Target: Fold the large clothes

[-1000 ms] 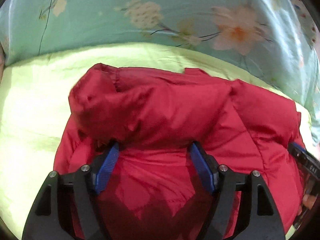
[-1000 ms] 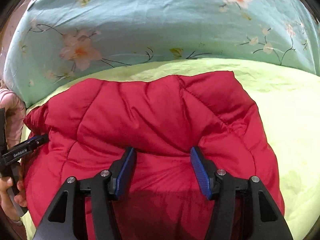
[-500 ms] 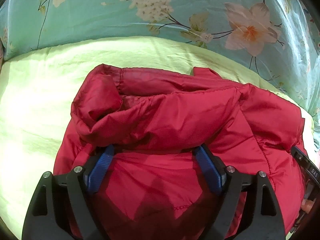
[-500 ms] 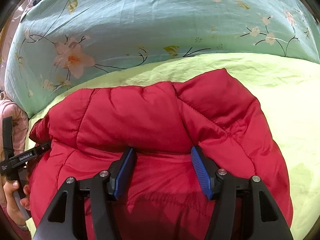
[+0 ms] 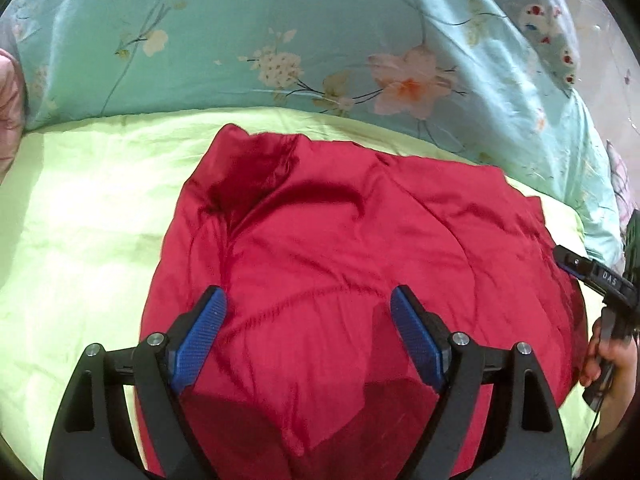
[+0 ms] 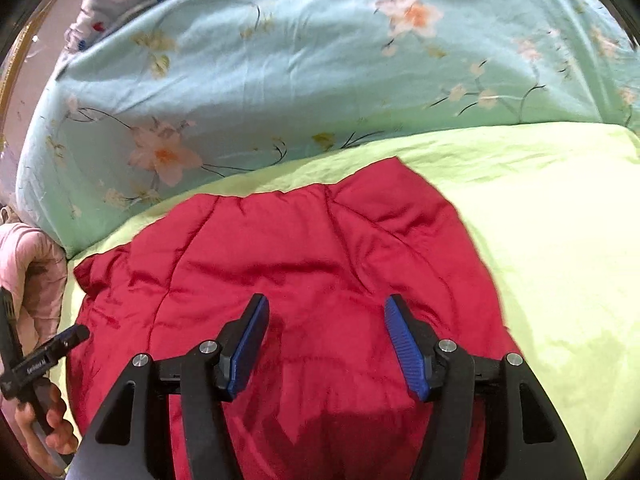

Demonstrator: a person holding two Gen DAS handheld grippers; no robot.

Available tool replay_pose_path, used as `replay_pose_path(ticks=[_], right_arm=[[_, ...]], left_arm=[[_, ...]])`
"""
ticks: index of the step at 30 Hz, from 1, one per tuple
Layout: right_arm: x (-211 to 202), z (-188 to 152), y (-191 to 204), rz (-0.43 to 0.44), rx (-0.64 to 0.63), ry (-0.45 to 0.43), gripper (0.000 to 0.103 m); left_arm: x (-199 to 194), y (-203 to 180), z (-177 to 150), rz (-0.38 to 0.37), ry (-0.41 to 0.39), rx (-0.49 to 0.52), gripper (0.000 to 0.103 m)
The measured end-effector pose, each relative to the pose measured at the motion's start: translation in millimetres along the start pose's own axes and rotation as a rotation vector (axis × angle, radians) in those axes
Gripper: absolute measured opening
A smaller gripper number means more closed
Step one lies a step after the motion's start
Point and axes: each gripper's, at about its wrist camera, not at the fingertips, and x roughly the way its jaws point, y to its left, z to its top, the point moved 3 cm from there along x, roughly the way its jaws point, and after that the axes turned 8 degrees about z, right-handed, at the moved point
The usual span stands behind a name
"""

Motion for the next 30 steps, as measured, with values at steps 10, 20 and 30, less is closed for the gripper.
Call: replay_pose_path(ticks=[10,20,30], right_arm=[[-52.0,-33.0,-6.6,0.006,-0.016,0.018,0.068],[-89.1,-70.5,-12.6,0.001,0.002,0.005,0.074],[-113.9,-98.4,-25.1,-0.058,-0.023,0.000,0.078]], left_arm=[[-32.4,9.3,-31.6,-0.009,-0.006,-0.031,0.085],[-55.1,43.2,-63.6,-0.009,-0.002,-0.097,0.085],[-50.7,65.7,-76.6,-0.042,0.032,-0.148,0.085]])
